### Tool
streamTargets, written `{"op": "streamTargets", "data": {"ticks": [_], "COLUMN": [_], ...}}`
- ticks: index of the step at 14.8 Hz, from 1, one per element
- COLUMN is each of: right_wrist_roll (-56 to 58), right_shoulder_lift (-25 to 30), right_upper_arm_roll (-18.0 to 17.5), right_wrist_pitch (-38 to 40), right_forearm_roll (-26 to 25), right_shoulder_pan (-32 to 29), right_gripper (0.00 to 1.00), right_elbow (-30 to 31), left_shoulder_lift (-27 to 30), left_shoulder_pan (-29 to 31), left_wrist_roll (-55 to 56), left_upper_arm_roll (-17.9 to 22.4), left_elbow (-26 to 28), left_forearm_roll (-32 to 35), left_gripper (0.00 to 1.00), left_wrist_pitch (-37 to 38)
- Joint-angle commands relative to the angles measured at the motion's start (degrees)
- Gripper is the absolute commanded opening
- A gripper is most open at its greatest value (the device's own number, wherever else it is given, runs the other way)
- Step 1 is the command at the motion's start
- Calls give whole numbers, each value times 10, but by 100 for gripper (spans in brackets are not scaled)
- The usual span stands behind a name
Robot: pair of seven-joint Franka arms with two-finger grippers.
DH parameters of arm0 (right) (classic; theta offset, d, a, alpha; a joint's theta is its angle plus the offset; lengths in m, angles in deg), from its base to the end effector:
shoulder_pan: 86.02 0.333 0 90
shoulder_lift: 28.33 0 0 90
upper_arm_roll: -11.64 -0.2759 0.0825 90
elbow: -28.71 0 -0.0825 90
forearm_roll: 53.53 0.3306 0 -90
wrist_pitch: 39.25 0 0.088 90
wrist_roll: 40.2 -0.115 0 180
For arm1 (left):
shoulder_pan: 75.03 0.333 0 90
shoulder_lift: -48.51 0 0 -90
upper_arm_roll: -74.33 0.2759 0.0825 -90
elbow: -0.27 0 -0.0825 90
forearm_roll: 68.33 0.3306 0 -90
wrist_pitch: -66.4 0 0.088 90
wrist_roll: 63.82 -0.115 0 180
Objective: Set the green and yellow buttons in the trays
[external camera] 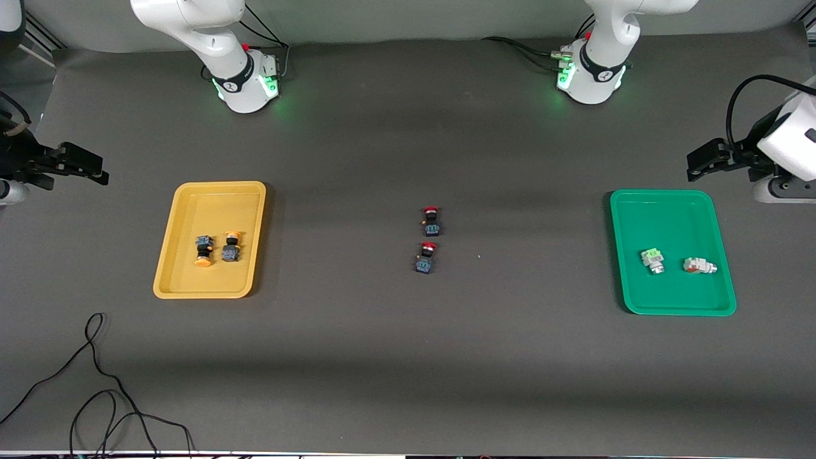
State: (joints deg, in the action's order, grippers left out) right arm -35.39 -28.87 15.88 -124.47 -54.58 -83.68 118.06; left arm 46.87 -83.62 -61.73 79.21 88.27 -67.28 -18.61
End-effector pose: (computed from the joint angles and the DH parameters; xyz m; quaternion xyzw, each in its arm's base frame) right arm 0.4935 -0.0184 0.5695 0.9988 0.0250 -0.0412 0.0071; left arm 0.4979 -0.0306 0.5694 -0.9990 0.0137 0.0398 0.0124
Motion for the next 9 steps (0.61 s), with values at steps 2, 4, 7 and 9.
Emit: {"op": "streamTargets", "data": {"ticks": [2, 4, 7, 9], "right_wrist_roll": [-16, -16, -17, -20], "right_shoulder_lift": [-2, -2, -2, -3], "right_upper_arm_roll": [-1, 0, 0, -1], "right_wrist_pitch": [5, 5, 5, 5], "right_forearm_roll": [-14, -14, -14, -14], "right_shoulder_pan": [5, 5, 6, 6], "right_gripper": [100, 100, 100, 100], "right_elbow": [-4, -4, -3, -4], "left_shoulder_lift": [1, 1, 1, 1], "left_shoulder_pan": [74, 74, 74, 74], "left_wrist_roll": [-3, -3, -3, -3], "left_upper_arm_roll": [-78, -78, -78, -78], "left_elbow": [-5, -5, -5, -5], "left_forearm_roll": [5, 5, 5, 6], "left_gripper": [99, 99, 99, 99], "left_wrist_pitch": [10, 10, 11, 10]}}
